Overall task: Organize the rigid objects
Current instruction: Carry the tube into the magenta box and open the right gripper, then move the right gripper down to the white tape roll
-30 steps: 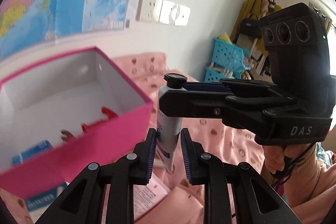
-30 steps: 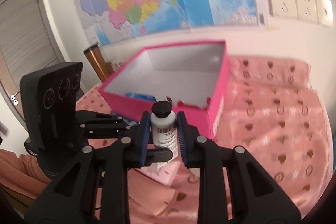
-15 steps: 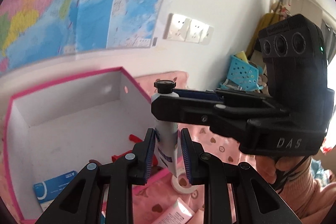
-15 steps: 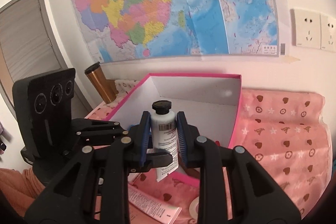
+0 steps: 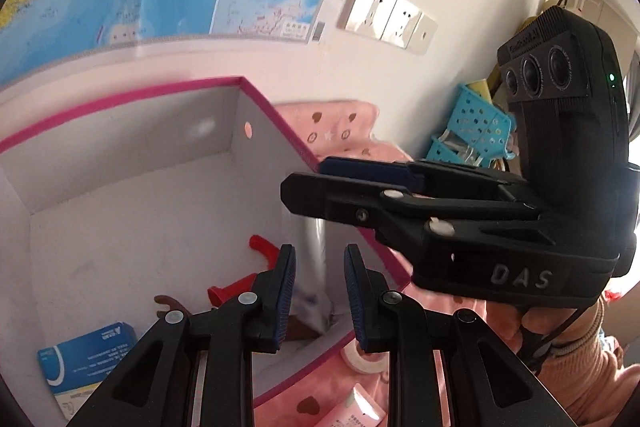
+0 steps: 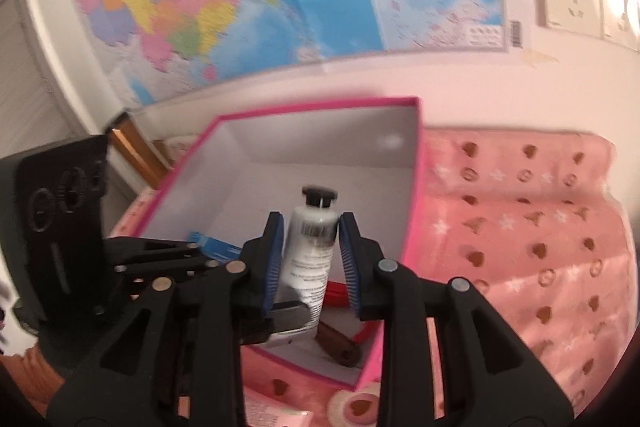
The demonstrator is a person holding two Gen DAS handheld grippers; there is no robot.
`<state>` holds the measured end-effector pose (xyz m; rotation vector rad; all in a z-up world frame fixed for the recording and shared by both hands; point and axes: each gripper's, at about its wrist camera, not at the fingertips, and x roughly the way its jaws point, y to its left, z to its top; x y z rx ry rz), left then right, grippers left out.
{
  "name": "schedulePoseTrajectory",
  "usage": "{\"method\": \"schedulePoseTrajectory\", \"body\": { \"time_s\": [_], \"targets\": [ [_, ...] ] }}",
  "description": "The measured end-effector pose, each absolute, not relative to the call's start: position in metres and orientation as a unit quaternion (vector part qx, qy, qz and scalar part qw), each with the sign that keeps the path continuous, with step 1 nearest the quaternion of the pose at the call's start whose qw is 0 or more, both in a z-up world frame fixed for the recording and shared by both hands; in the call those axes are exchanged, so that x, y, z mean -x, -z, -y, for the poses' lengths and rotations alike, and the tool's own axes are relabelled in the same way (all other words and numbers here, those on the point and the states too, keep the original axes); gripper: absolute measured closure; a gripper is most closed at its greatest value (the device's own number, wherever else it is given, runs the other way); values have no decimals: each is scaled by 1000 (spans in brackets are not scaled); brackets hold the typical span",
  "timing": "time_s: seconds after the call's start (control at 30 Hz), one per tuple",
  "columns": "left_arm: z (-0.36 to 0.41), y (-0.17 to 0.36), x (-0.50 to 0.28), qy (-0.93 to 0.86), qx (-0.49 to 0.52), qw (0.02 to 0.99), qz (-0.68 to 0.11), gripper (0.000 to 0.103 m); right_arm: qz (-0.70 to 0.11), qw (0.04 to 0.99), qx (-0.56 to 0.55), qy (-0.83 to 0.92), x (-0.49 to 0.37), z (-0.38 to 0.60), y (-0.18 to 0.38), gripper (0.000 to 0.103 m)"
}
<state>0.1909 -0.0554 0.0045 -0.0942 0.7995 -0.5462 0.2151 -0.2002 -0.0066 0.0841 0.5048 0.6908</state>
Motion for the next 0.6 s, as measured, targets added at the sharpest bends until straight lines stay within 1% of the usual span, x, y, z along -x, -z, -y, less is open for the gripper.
{"method": "schedulePoseTrajectory", "body": {
  "time_s": [0.03, 0.07, 0.17, 0.3, 0.47, 0.53, 0.6],
  "targets": [
    [55, -2, -190, 261, 45, 883, -387, 79, -245, 912, -38, -326, -215, 201, 8, 44],
    [54, -1, -189, 259, 46, 883, -388, 79, -241, 918, -34, -313, -212, 203, 10, 42],
    [50, -1, -181, 252, 45, 886, -386, 79, -222, 923, -36, -313, -202, 211, 10, 42],
    [44, -6, -166, 243, 38, 897, -368, 75, -197, 926, -44, -320, -183, 228, 11, 42],
    [40, -14, -143, 237, 35, 910, -339, 70, -187, 923, -58, -332, -162, 249, 22, 42],
    [39, -17, -130, 244, 35, 913, -324, 64, -186, 921, -61, -338, -154, 256, 29, 42],
    [38, -21, -118, 249, 37, 916, -312, 61, -190, 920, -61, -337, -147, 263, 39, 42]
  ]
}}
